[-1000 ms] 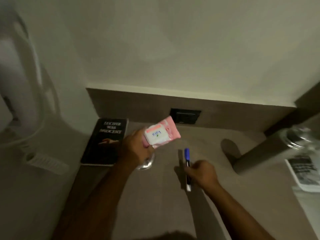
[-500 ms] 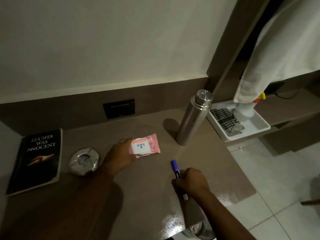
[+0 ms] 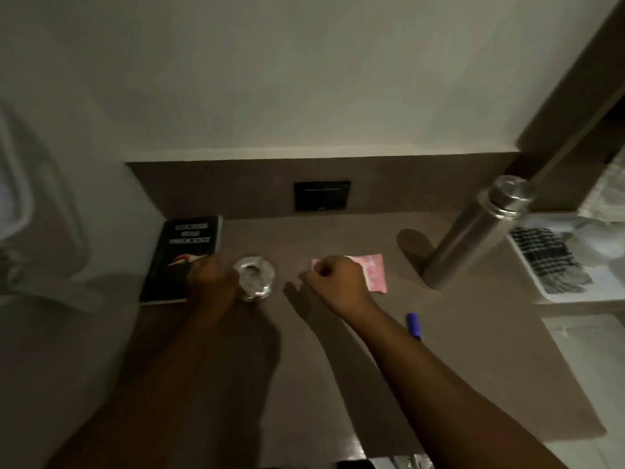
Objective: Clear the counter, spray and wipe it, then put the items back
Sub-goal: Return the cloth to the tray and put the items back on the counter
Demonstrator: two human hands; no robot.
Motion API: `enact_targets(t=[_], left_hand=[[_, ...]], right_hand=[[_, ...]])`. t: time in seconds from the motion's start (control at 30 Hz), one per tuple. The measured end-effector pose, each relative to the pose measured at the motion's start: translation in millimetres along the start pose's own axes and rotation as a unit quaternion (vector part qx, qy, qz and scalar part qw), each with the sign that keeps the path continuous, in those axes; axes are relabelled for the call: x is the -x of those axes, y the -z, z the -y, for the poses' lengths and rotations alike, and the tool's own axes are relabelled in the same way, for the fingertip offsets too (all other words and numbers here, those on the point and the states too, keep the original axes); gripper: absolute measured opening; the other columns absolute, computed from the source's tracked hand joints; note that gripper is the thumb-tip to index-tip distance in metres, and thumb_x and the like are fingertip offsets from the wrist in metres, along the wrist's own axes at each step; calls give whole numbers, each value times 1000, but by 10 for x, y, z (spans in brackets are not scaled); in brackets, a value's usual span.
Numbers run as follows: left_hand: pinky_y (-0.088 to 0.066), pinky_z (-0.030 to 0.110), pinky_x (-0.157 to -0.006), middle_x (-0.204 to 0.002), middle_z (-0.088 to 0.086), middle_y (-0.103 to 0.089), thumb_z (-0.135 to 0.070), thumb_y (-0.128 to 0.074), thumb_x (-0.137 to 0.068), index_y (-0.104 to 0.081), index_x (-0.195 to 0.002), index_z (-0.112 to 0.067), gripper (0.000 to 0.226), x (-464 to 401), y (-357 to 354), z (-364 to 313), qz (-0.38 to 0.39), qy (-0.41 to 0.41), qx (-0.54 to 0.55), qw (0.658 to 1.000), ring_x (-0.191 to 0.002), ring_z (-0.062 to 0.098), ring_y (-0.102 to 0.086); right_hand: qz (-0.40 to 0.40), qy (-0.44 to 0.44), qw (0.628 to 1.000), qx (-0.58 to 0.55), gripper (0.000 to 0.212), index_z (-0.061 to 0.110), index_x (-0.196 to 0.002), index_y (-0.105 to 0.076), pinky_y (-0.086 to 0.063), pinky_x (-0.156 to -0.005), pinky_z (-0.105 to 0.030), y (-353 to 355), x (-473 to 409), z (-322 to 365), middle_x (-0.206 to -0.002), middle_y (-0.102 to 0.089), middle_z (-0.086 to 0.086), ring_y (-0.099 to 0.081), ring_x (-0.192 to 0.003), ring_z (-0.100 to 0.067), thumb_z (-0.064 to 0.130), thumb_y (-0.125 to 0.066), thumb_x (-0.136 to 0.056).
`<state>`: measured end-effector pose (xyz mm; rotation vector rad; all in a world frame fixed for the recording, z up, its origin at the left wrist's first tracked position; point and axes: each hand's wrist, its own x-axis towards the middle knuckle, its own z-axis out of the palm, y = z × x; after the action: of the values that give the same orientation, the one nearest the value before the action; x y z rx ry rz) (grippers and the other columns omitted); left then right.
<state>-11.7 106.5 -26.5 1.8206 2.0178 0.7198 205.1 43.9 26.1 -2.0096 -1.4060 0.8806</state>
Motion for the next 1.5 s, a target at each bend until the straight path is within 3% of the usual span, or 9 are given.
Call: enact_targets(t=[0.2,0.33,0.57,0.7,0.9,1.1,1.23,1.33,1.5], left_hand=[[-46,43,-96,-124,23,-63,-8,-53,-89,-61,-124,-6,36,-15,497,646,10,222,54,973,-115,40,-59],[-48,41,-88,-116,24,-67,-6,-54,-87,-66,-116,-4,32,-41,537,825,18,222,63,973,-108,40,-63],[-36,47,-112,-137,18,-55,-12,-49,-94,-54,-132,-8,39,20,538,959,57,212,63,974,-129,37,-48],[-33,48,-113,-145,18,-47,-12,-44,-95,-47,-140,-11,45,39,580,1047,87,205,43,974,-134,38,-42],[-43,42,-102,-128,23,-60,-16,-50,-94,-60,-123,-1,34,132,723,974,26,211,67,975,-120,39,-54],[-54,39,-85,-94,16,-74,-23,-64,-86,-75,-93,-5,22,499,785,773,21,215,211,953,-93,36,-68],[-55,47,-91,-91,10,-77,-37,-66,-77,-76,-90,-13,28,1163,569,625,124,210,229,943,-92,31,-71],[-57,46,-90,-88,2,-77,-25,-72,-82,-75,-94,-16,16,1619,340,534,124,250,285,917,-86,23,-71],[-57,40,-85,-94,8,-74,-15,-66,-88,-73,-99,-10,14,2142,141,253,90,277,252,923,-88,25,-68]], right_hand=[[136,25,987,-77,21,20,-76,-64,-50,-65,-26,-1127,-393,941,-82,-67,-4,-65,-81,-22,39,-71,-80],[202,-60,967,-144,18,11,-91,-64,-60,-81,-45,-1585,-749,1286,-112,-69,-17,-70,-97,-34,24,-72,-82],[168,-179,949,-198,11,12,-78,-53,-58,-83,-39,-2050,-1098,1370,-96,-68,-16,-66,-80,-26,11,-60,-86],[183,-196,945,-189,12,4,-100,-60,-56,-88,-37,-2050,-1154,1325,-105,-65,-12,-65,-94,-25,9,-59,-89],[186,-215,933,-220,16,8,-81,-55,-35,-30,-14,-1627,-636,1304,-68,-56,-9,-50,-51,-17,17,-59,-94],[128,-138,952,-240,14,10,-90,-65,-36,-34,-18,-855,249,827,-65,-61,-4,-50,-39,-8,23,-65,-92],[44,-100,980,-164,17,14,-74,-68,-52,-53,-29,-575,820,280,-71,-68,-6,-65,-61,-17,21,-68,-89],[4,-95,989,-111,17,5,-92,-73,-55,-78,-42,-531,1106,-140,-88,-73,-16,-69,-84,-30,20,-66,-90],[30,-83,994,-61,18,6,-100,-72,-42,-62,-22,-568,1349,-704,-99,-74,-13,-61,-78,-17,18,-62,-93]])
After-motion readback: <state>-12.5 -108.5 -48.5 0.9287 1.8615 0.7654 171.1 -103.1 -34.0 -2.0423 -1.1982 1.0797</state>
